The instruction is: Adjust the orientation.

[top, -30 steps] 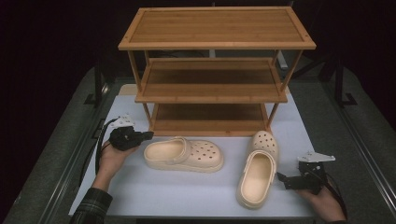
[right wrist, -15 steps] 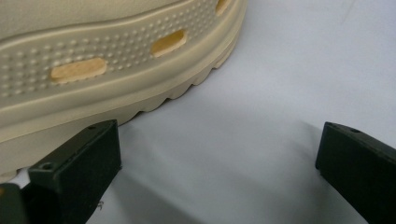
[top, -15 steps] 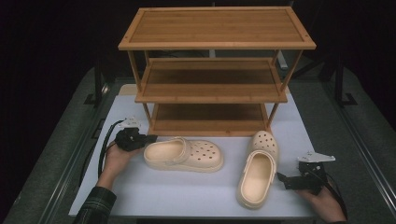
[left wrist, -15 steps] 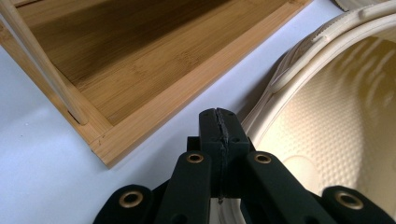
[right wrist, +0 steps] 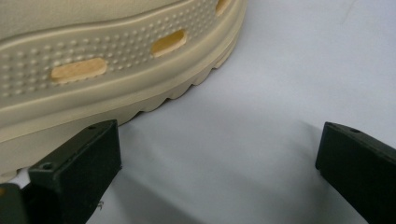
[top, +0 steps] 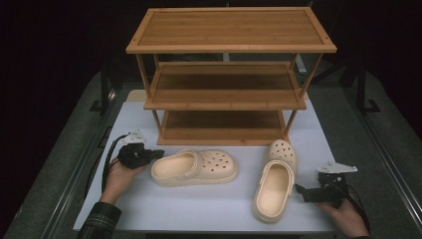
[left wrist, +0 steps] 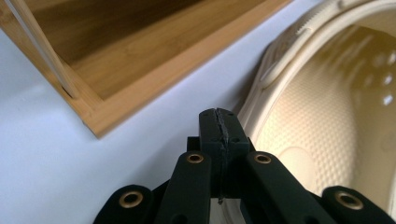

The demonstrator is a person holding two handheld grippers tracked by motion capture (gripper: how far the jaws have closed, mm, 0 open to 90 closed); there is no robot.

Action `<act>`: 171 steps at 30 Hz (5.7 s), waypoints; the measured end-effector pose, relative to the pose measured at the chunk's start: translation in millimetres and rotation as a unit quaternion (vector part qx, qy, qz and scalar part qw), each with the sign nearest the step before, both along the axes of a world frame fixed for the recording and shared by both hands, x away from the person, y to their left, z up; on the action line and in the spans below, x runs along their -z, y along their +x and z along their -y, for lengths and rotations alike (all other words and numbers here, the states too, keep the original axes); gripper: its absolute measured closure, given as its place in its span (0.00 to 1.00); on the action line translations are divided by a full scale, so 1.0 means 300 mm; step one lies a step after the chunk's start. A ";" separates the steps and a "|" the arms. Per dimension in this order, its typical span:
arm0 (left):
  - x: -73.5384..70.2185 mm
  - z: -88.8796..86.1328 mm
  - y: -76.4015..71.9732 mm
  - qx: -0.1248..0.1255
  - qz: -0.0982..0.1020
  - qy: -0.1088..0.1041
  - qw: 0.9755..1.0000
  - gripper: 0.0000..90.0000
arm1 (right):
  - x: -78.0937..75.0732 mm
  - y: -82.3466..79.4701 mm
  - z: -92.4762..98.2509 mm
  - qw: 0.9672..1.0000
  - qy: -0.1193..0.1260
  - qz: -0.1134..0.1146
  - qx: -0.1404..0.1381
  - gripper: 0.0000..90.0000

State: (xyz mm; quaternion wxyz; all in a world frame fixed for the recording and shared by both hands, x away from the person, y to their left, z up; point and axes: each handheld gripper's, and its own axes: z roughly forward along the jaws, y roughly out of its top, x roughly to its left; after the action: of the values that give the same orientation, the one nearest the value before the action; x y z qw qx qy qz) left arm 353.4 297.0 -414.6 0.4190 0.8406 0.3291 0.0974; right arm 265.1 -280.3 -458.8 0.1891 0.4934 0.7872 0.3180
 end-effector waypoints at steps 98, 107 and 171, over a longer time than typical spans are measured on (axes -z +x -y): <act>-0.074 0.199 -0.163 0.024 0.072 0.036 0.996 0.84 | 0.000 0.001 0.000 1.000 0.000 0.000 0.000 0.00; -0.086 0.072 -0.169 -0.029 0.078 0.046 0.995 0.84 | 0.000 0.001 0.000 1.000 0.000 0.000 0.000 0.00; 0.118 -0.275 -0.195 -0.175 -0.006 0.095 0.980 0.00 | -0.001 0.003 0.000 1.000 -0.001 -0.002 0.000 0.00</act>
State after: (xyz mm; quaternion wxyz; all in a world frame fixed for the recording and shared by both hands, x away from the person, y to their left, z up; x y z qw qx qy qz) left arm 294.9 379.4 -449.9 0.3120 0.8064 0.4632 0.1947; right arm 265.9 -280.2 -458.5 0.1878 0.4937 0.7881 0.3160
